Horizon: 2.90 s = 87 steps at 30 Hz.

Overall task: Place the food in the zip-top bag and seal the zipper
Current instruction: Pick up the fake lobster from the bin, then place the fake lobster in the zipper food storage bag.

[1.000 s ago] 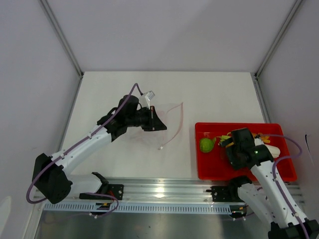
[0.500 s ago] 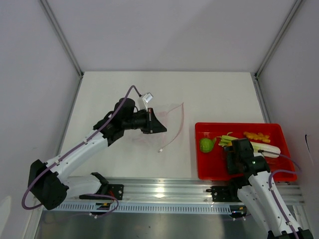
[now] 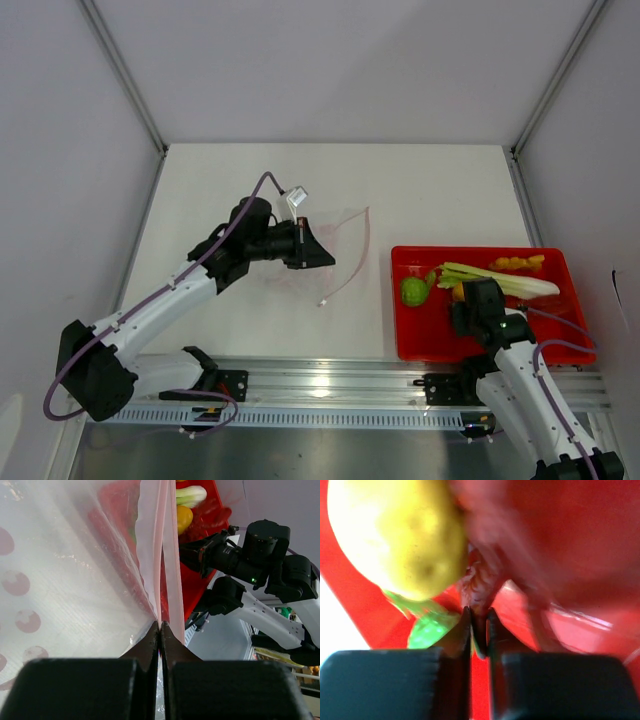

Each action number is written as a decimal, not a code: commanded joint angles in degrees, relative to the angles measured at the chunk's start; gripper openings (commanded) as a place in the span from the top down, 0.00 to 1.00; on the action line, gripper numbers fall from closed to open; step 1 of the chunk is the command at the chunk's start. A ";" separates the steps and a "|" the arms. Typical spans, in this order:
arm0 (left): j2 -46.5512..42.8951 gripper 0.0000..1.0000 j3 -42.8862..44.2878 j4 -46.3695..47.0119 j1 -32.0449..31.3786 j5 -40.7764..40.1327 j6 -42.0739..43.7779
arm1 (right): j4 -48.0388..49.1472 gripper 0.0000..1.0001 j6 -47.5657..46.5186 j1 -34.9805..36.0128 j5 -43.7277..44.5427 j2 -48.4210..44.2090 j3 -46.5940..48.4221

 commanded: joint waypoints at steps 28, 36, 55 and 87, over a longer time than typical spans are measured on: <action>5.02 0.99 4.94 -1.49 -0.45 -2.08 3.14 | -18.84 1.00 -12.17 0.40 -21.19 -7.19 29.89; 8.01 0.99 12.06 -11.78 -0.45 -9.81 10.87 | -11.35 1.00 -33.81 0.84 -38.76 -0.43 31.02; 17.07 0.99 23.50 -23.48 -0.10 -32.06 22.21 | -15.74 1.00 -55.19 24.48 -53.53 22.51 47.02; -0.34 0.99 5.04 -13.46 -4.05 -28.37 18.43 | -31.03 1.00 -66.53 25.89 -65.68 45.71 57.21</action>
